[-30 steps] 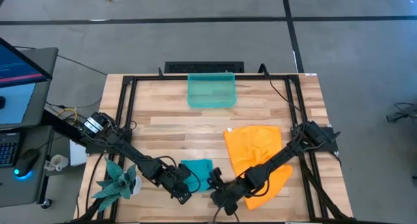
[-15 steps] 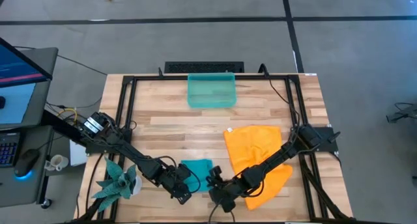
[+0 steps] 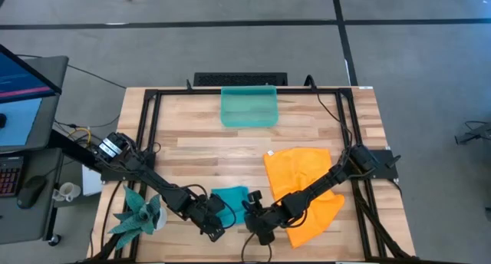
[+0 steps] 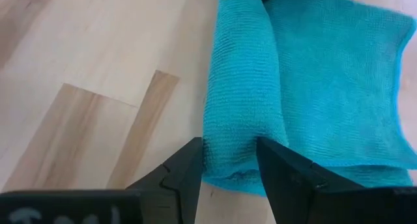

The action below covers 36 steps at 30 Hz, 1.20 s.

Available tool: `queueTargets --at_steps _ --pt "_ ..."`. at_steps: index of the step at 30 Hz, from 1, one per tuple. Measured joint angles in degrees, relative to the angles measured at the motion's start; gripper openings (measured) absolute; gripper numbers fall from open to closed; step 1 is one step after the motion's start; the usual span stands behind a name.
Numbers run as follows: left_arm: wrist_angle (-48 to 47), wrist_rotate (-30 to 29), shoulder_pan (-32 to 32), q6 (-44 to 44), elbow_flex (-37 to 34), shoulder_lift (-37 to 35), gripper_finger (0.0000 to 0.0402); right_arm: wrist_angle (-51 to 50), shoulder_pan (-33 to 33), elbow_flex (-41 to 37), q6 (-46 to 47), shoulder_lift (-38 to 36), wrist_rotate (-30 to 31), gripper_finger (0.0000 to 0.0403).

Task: Roll microfiber towels into tight, uniform cylinder then place into a basket
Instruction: Roll the blue microfiber cloth

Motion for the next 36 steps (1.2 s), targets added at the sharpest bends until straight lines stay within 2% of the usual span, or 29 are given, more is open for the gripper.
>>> queueTargets --at_steps 8,23,27,36 --pt "0.43 -1.94 -0.02 2.16 0.00 0.07 0.0141 3.12 -0.53 -3.42 4.18 -0.17 -1.87 0.0170" --pt "0.28 -5.03 -0.02 6.52 0.00 0.07 0.0141 3.11 -0.63 -3.48 7.56 -0.17 -3.37 0.0166" --pt "0.19 -6.57 0.01 8.50 0.00 0.09 0.0141 2.54 -1.28 -3.43 10.83 -0.17 -4.48 0.0133" --pt "0.17 -7.71 -0.03 9.60 0.00 0.09 0.0141 2.27 -2.15 -3.37 13.48 -0.31 -8.24 0.0016"
